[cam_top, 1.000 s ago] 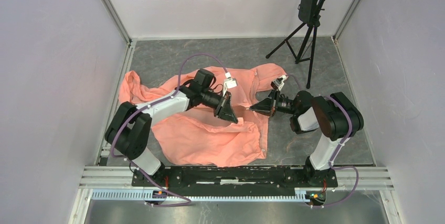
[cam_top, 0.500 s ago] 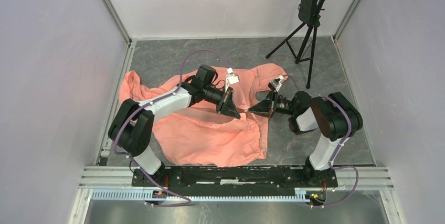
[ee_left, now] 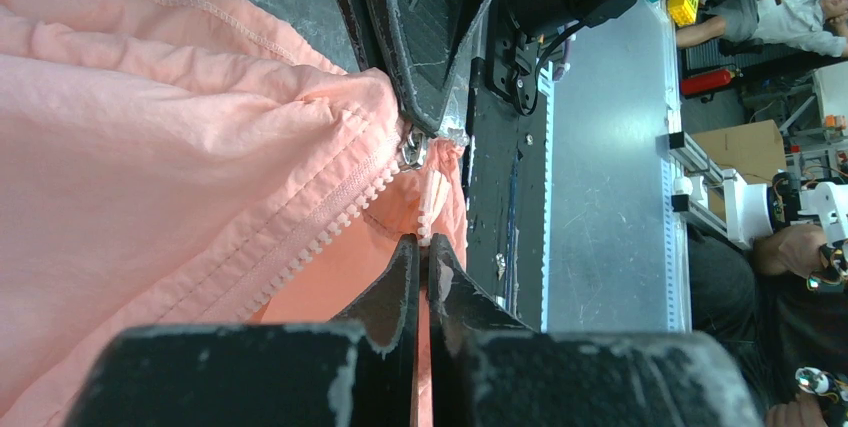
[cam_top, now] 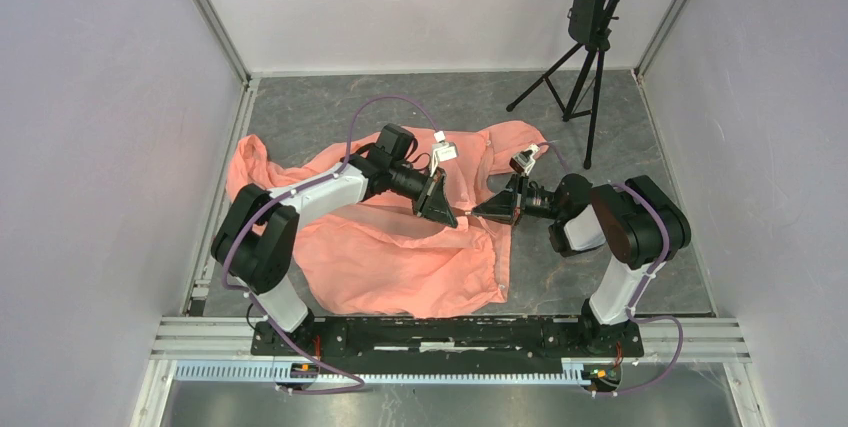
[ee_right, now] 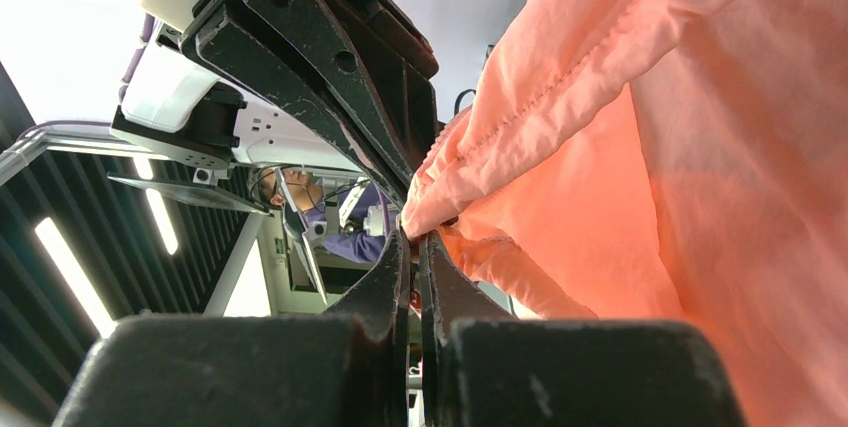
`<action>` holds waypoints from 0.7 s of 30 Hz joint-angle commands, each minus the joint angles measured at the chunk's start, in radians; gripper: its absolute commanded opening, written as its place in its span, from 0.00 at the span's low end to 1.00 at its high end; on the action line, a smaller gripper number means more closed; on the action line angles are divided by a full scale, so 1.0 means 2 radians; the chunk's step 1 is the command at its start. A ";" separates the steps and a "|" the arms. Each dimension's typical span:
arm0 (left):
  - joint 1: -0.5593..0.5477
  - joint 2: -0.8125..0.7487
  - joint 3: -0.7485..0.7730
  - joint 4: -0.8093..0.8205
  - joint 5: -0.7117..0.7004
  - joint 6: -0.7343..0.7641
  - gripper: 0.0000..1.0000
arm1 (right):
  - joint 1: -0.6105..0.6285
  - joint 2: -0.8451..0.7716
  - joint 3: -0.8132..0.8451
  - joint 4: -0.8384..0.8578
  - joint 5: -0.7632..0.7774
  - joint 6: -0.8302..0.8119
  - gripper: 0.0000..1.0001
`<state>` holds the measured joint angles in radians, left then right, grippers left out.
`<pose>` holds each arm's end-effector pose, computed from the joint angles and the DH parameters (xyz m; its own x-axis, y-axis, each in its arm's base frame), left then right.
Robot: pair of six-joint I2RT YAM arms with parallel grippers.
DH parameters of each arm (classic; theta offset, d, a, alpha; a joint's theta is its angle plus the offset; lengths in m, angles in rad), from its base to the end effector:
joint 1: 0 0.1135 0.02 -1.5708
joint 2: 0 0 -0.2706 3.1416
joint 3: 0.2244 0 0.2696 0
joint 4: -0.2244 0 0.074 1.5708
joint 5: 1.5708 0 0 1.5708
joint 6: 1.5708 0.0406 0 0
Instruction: Zip up the jacket
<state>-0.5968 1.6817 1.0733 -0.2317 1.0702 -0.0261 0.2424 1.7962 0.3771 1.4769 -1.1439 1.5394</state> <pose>0.2797 -0.2331 0.2118 -0.6354 0.4166 -0.6501 0.7377 0.0788 -0.6705 0.2534 0.1007 0.1317 -0.9793 0.1842 -0.0839 -0.0869 -0.0081 0.9962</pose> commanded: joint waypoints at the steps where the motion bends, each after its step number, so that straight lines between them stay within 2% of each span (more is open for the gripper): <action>1: 0.001 0.001 0.019 -0.004 -0.002 0.026 0.02 | 0.004 -0.007 0.000 0.239 -0.009 -0.009 0.00; 21: 0.002 -0.011 0.014 -0.013 -0.014 0.041 0.02 | 0.009 -0.009 0.000 0.239 -0.011 -0.012 0.00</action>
<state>-0.5968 1.6821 1.0748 -0.2535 1.0454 0.0044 0.2554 1.7962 0.3771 1.4773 -1.1473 1.5364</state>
